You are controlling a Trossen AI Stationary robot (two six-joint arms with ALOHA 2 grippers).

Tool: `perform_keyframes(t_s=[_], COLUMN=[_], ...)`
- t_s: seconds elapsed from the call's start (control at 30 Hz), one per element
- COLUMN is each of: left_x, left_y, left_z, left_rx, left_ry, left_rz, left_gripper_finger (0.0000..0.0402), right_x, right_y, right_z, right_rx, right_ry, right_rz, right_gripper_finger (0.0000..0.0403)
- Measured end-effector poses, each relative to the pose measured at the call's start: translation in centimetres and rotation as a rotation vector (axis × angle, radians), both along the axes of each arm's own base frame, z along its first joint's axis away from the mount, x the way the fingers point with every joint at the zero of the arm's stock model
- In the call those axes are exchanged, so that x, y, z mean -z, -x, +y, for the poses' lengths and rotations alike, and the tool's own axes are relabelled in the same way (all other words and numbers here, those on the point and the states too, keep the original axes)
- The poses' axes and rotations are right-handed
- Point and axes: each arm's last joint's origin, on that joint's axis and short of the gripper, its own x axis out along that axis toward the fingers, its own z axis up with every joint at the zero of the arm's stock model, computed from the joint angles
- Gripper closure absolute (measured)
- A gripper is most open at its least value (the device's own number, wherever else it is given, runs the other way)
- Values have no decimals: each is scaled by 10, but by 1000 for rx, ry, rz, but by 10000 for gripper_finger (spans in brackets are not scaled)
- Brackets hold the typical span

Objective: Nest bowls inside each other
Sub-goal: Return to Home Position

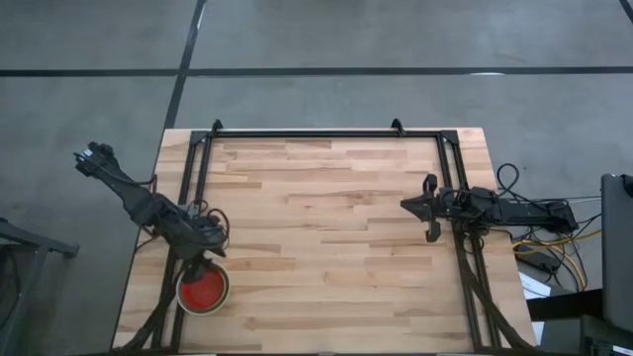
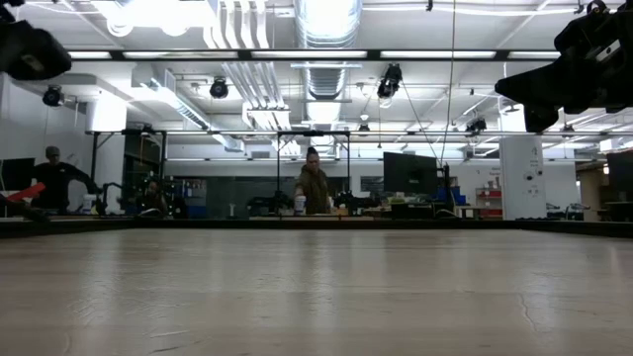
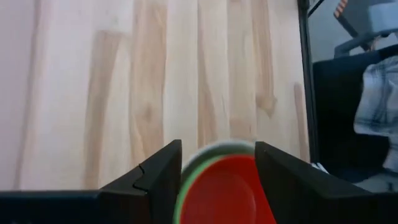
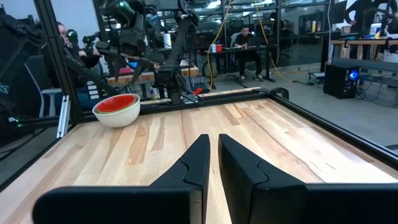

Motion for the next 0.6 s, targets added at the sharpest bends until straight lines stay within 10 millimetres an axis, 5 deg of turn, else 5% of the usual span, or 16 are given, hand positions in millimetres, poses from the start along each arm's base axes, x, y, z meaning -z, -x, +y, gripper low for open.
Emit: perform_keyframes(t_s=[0.3,0.6], left_x=[-7,-24], left_y=[-9,-21], left_z=[-1,-5], left_rx=[-34,-52], left_ry=[-84,-154], left_rz=[-184,-457], left_gripper_finger=[201,272], right_x=[0,0], right_y=[0,0], right_z=[0,0], right_rx=[0,0], right_ry=[1,1], right_rz=[0,0], right_gripper_finger=[369,369])
